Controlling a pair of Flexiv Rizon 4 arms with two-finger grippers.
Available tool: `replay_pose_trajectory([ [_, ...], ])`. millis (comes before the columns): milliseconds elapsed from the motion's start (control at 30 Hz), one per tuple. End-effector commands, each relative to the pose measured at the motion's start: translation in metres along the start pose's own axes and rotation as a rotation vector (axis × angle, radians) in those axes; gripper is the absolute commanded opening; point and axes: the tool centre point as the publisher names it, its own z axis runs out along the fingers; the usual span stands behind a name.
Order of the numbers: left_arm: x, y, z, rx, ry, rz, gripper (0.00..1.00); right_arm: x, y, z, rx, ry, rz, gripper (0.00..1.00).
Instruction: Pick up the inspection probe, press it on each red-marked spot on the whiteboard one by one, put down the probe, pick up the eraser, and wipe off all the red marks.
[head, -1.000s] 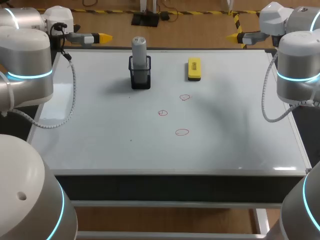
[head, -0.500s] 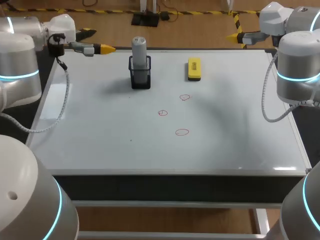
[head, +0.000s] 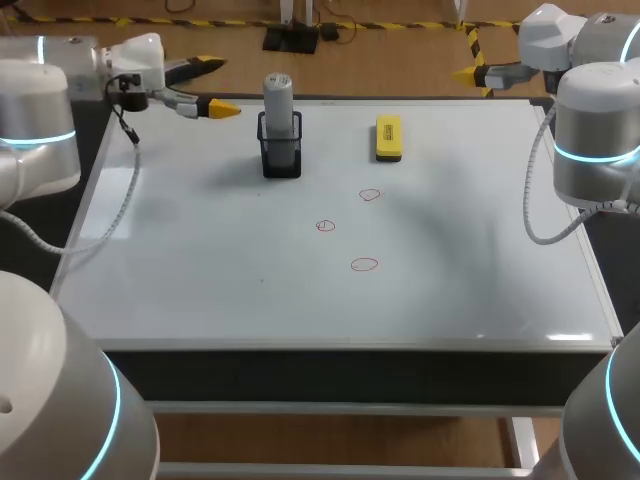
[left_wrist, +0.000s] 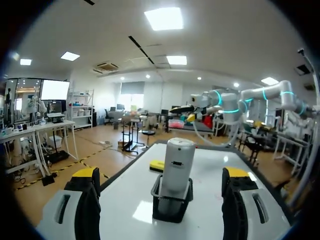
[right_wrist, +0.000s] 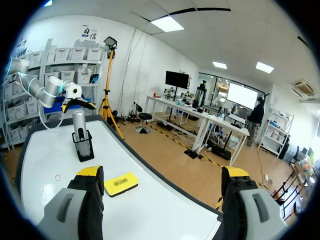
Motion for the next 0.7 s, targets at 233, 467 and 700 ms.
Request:
replay_pose_trajectory([
  [233, 0.001, 0.014, 0.030, 0.080, 0.219, 0.006, 1.00, 0.000, 0.000, 0.000, -0.001, 0.001, 0.000, 1.00],
  [467, 0.006, 0.020, 0.048, 0.076, 0.248, -0.001, 1.00, 0.000, 0.000, 0.000, -0.001, 0.001, 0.000, 1.00],
  [700, 0.008, 0.021, 0.066, 0.055, 0.230, -0.011, 1.00, 0.000, 0.000, 0.000, -0.001, 0.001, 0.000, 1.00],
])
